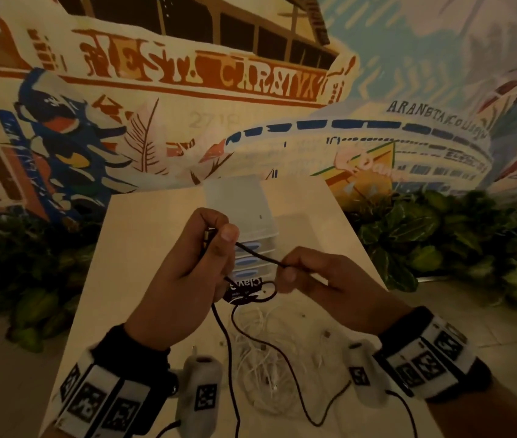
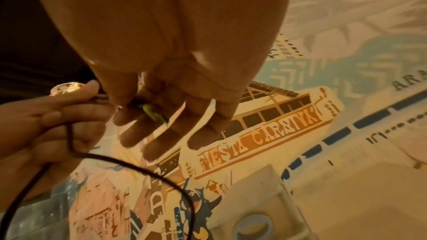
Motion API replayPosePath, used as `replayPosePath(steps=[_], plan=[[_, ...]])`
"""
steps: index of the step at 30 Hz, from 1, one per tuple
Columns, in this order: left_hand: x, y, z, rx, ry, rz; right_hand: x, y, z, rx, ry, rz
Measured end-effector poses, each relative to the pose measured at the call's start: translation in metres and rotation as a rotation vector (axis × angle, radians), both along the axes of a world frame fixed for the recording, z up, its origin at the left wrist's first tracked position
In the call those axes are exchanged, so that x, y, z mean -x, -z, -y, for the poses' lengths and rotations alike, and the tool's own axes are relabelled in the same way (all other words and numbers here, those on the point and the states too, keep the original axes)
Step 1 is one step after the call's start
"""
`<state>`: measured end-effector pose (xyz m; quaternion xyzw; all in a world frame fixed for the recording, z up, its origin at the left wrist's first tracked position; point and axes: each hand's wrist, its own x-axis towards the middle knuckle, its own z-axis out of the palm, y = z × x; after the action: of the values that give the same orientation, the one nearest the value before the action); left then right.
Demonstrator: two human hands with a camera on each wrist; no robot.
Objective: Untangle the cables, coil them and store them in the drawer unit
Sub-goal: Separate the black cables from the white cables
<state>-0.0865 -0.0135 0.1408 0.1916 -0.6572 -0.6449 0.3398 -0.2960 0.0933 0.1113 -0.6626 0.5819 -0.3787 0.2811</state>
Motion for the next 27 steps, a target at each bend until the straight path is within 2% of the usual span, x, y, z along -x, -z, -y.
replayPosePath(steps=[4, 6, 9, 13, 18, 21, 24, 27], plan=[[-0.005, 0.004, 0.002, -0.025, -0.043, 0.025, 0.009, 0.005, -0.006, 0.062, 0.094, 0.025], [-0.006, 0.007, 0.004, 0.004, -0.060, 0.079, 0.009, 0.003, -0.004, 0.113, 0.156, 0.165], [-0.006, 0.011, 0.005, 0.153, -0.075, 0.244, 0.008, -0.011, -0.003, 0.277, 0.271, 0.461], [-0.005, 0.014, -0.003, 0.295, -0.002, 0.404, 0.001, -0.025, -0.003, 0.364, 0.281, 0.542], [-0.004, 0.023, -0.009, 0.312, 0.100, 0.503, -0.005, -0.024, 0.001, 0.346, 0.239, 0.380], [-0.006, 0.026, -0.008, 0.320, 0.104, 0.525, -0.008, -0.021, 0.001, 0.333, 0.232, 0.295], [-0.007, 0.026, -0.005, 0.314, -0.075, 0.495, -0.009, -0.019, 0.003, 0.291, 0.274, 0.263], [-0.007, 0.024, 0.002, 0.396, -0.266, 0.472, -0.013, -0.020, 0.004, 0.231, 0.305, 0.316]])
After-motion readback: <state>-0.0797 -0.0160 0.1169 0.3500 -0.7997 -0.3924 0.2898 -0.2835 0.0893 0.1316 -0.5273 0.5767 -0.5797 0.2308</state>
